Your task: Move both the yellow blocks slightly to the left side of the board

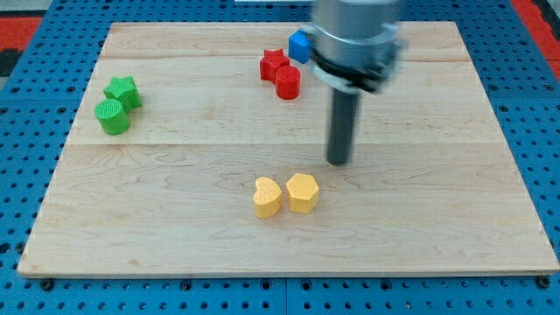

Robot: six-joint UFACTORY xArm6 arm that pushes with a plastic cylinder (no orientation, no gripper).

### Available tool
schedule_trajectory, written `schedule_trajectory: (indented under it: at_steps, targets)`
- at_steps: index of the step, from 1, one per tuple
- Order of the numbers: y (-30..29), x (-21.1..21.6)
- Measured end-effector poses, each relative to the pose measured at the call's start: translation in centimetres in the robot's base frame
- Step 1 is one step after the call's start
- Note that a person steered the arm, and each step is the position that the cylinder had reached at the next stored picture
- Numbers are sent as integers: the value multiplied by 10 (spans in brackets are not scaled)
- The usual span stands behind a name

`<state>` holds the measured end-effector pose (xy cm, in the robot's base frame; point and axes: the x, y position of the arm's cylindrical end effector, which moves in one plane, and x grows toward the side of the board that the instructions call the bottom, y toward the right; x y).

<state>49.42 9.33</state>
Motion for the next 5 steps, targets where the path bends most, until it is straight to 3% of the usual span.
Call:
schedule_trajectory:
  at_steps: [3, 4, 5]
  targets:
    - [8, 26]
    - [-10, 32]
    - [-71, 32]
